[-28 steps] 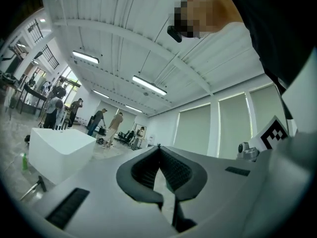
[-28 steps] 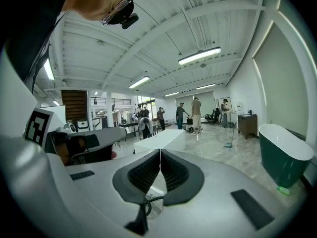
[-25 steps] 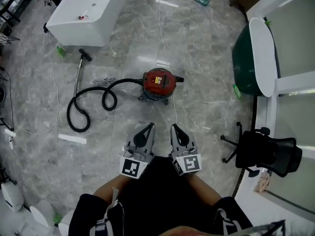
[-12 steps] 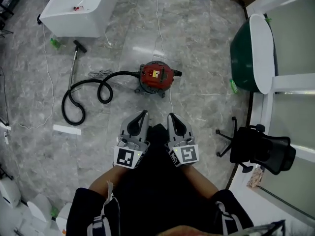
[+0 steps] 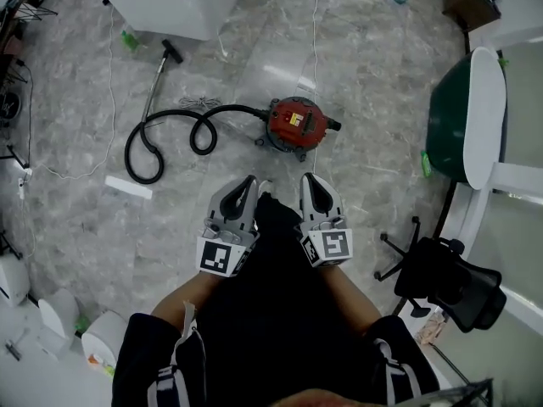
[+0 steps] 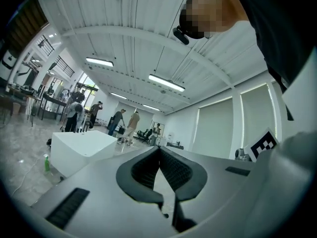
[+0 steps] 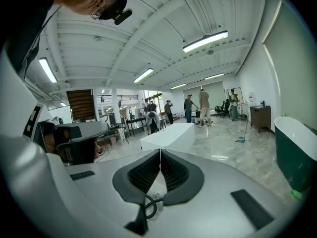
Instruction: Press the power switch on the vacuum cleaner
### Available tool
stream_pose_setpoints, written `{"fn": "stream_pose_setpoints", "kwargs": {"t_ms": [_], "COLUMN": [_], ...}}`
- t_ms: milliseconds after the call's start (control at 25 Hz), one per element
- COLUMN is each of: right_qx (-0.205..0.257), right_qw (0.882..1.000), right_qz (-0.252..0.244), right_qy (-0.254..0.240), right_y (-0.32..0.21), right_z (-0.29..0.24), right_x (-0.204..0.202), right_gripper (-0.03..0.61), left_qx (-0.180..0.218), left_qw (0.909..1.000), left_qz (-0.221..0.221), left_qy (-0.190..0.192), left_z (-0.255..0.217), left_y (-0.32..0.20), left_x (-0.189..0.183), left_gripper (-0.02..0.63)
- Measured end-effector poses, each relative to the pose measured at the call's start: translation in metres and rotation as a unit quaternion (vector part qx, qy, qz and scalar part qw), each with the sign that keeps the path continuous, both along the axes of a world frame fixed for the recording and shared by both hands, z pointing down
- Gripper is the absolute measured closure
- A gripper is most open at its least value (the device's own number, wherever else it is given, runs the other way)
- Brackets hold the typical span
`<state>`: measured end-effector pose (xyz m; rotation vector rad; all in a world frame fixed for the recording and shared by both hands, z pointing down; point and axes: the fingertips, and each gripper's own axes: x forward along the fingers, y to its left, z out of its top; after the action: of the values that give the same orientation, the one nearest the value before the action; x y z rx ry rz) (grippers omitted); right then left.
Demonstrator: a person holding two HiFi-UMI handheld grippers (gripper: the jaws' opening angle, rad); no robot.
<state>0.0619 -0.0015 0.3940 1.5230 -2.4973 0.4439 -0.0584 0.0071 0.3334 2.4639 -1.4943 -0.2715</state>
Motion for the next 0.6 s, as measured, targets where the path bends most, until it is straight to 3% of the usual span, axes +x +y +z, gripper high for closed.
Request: {"fn": "stream_pose_setpoints", "kwargs": {"t_ms": [600], "right_qx": [-0.056], "right_qw": [0.996], "right_qz": [-0.05], "right_qy": [0.037], "right_y": [-0.044], "right_z": [0.06], "right_x": [0.009], "right_gripper": [0.558], "left_qx": [-0.051], "left_qw": [0.998], "left_qz": [-0.017], "left_qy": [-0.033], "left_z": [0.032], "left_y": [-0.029], "left_x": [0.012], "left_gripper": [0.595]}}
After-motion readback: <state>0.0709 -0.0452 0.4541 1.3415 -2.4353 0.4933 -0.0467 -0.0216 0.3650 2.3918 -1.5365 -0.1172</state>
